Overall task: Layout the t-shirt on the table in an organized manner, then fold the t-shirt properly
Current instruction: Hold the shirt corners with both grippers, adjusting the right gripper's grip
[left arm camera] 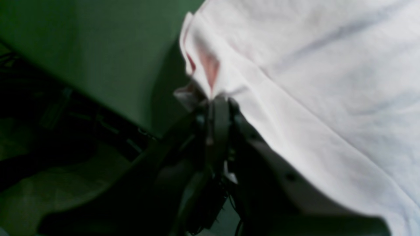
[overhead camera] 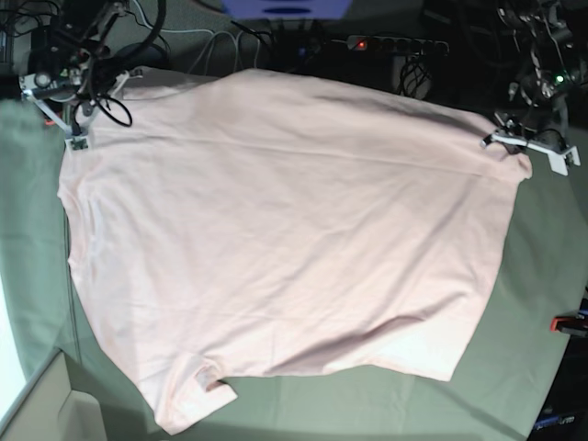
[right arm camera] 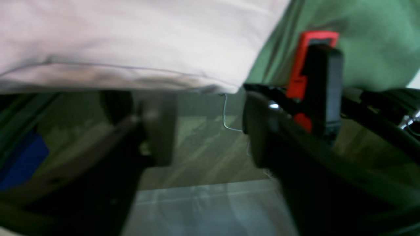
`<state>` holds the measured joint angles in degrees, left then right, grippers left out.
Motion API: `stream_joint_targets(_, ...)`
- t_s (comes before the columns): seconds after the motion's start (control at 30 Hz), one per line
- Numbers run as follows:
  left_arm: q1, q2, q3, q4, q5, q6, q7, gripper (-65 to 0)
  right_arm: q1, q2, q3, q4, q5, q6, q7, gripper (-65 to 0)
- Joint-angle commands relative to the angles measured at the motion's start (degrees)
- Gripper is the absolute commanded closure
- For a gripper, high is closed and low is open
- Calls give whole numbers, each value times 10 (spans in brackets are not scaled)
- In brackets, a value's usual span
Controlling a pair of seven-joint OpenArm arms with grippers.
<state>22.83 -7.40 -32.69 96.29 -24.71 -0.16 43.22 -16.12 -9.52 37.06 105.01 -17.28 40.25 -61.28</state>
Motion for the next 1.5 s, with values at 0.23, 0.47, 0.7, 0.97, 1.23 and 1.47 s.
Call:
stream_joint_targets(0.23, -2, -6, -3, 9, -1, 1, -12, 0, 17, 5, 14, -12, -1, -2, 4, -440)
stream_joint_targets(0.47, -1, -7, -3, 9, -1, 2, -12, 0, 25, 5, 14, -67, -1, -2, 7, -440)
stream_joint_targets(0.7, 0, -10, -3, 9, -1, 2, -12, 0, 38, 5, 14, -69, 0, -2, 7, -423)
stream_joint_targets(0.97, 2, -10, -3, 11, -1, 2, -13, 0, 38, 5, 13, -69, 49, -2, 4, -23)
stream_joint_targets(1.23, 3, -9, -3, 16, -1, 2, -12, 0, 32, 5, 13, -39, 51, -2, 4, 0)
stream_joint_targets(1.47, 3, -10, -3, 16, -2, 2, -13, 0, 24, 5, 13, 29, 48, -2, 4, 0)
